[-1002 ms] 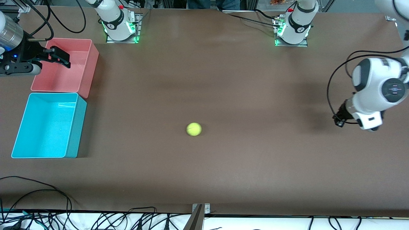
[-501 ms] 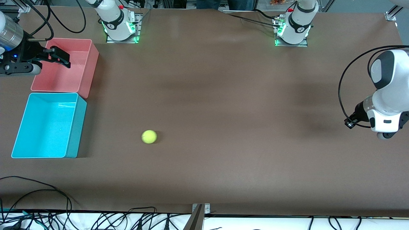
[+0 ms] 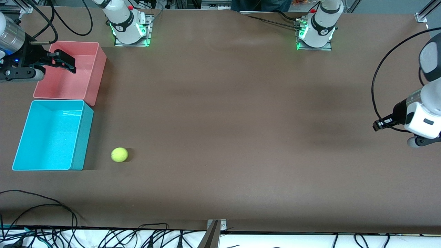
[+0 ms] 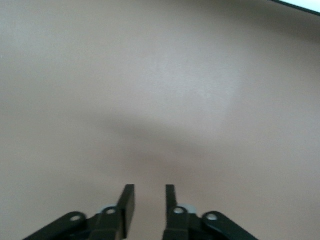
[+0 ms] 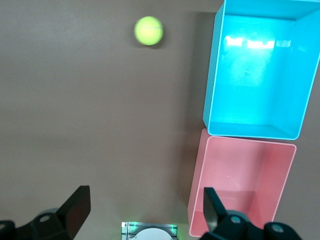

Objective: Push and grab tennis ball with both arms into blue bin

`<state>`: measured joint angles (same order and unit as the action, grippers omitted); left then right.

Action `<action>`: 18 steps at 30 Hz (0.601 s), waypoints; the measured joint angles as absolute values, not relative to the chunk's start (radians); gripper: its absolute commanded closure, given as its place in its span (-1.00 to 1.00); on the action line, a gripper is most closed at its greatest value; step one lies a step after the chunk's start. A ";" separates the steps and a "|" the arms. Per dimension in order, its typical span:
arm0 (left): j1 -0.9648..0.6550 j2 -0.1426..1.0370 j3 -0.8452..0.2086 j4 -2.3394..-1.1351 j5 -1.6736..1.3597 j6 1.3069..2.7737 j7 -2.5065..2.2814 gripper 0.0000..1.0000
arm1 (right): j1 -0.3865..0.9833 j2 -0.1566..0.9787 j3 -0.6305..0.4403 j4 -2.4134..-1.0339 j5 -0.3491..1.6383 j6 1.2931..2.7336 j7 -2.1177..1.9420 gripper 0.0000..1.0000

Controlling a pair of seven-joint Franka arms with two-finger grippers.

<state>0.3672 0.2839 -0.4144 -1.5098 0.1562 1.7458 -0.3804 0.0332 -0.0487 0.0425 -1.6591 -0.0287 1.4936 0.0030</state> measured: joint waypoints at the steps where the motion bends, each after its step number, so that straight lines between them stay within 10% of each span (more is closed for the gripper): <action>1: 0.367 0.284 -0.417 -1.501 0.153 1.741 -0.376 -1.00 | 0.033 -0.049 0.042 -1.659 -0.029 1.494 0.003 -1.00; 18: 0.364 0.284 -0.422 -1.431 0.092 1.729 -0.315 -1.00 | 0.033 -0.049 0.042 -1.659 -0.029 1.492 0.003 -1.00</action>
